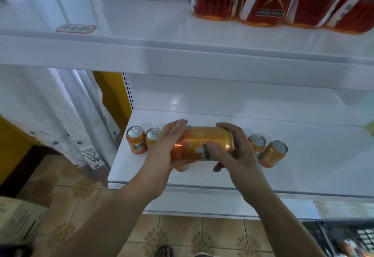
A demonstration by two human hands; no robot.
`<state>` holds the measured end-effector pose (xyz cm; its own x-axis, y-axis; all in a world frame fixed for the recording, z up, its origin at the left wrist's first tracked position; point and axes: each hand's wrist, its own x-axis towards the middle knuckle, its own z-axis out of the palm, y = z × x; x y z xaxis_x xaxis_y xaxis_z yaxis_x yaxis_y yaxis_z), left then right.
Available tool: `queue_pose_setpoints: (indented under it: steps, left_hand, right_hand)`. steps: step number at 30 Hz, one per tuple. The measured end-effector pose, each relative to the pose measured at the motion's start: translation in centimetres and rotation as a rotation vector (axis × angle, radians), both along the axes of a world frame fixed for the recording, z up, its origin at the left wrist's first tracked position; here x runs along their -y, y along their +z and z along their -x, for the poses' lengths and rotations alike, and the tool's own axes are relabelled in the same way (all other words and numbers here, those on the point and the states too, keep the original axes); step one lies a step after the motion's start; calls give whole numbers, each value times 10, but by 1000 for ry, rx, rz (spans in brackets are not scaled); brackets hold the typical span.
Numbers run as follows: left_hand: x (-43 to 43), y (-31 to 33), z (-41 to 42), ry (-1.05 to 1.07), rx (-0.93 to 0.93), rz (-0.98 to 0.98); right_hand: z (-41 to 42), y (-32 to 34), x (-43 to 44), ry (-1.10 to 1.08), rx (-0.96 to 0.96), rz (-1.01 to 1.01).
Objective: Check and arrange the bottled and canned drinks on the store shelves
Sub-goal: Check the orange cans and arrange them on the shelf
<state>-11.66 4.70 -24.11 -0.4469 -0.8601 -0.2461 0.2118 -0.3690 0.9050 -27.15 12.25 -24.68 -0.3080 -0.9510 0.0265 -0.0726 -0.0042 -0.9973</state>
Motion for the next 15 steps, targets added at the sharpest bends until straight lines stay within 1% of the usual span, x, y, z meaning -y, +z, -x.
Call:
queue_pose_setpoints:
  steps: [2,3,4,6,8,10,12,13,15]
  left_hand:
    - [-2,-3,-3,-46,-43,118]
    - [-2,-5,-5,-48,-64,152]
    - [-3,-5,-6,-24,-87,143]
    - [0,-5,-5,30,-111,42]
    - [1,-6,-4,45,-50,-22]
    - [2,-8,-3,18,-7,1]
    - [1,-11,-5,13,-63,81]
    - [2,-12,-6,19,-97,154]
    - [2,-14,-9,-2,-131,305]
  right_hand:
    - [0,4,5,-58,116,-48]
    - [0,5,6,-61,124,-61]
    - [1,5,5,-42,94,-62]
    - [2,2,6,37,19,-25]
    - [4,-4,5,78,-31,48]
    - [2,-5,7,36,-61,111]
    - [-5,-2,9,-65,-5,70]
    - [-7,1,11,-107,53,17]
    - [-10,3,15,-111,235,-155]
